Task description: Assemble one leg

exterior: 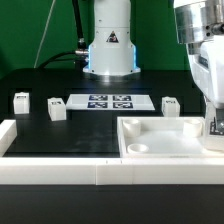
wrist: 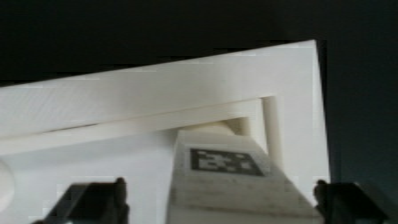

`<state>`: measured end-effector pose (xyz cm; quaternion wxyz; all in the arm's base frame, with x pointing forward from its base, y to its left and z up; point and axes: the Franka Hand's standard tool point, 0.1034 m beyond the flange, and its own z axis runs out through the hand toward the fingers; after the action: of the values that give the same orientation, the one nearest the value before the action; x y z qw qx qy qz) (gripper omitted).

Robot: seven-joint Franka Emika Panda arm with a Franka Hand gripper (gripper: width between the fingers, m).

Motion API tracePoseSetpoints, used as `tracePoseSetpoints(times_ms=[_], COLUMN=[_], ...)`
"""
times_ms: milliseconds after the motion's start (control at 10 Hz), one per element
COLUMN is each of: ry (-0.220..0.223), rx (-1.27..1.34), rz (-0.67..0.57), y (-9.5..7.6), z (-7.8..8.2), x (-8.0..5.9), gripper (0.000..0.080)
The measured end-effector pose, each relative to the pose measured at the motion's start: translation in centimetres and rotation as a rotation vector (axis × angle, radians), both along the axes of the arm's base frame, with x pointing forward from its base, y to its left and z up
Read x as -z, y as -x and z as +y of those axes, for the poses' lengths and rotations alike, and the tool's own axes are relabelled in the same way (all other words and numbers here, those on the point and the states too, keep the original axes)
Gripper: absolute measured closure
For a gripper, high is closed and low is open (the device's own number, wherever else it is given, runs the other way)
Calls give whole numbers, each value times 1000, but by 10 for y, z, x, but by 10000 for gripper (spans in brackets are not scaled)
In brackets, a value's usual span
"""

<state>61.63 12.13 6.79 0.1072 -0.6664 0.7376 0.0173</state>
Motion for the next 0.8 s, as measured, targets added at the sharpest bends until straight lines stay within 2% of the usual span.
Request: tracePoseSetpoints(times_ms=[100,200,300,700,800], ry=[8,26,35,97,127], rx=[-59,-202,-339,-894,-1109], rz=[-8,-26,-33,-51,-70], y=[0,0,0,-3,-5], z=[0,1,3,9,2], x=[0,-1,-2,-8,-8], gripper=[212,162,152,151,151])
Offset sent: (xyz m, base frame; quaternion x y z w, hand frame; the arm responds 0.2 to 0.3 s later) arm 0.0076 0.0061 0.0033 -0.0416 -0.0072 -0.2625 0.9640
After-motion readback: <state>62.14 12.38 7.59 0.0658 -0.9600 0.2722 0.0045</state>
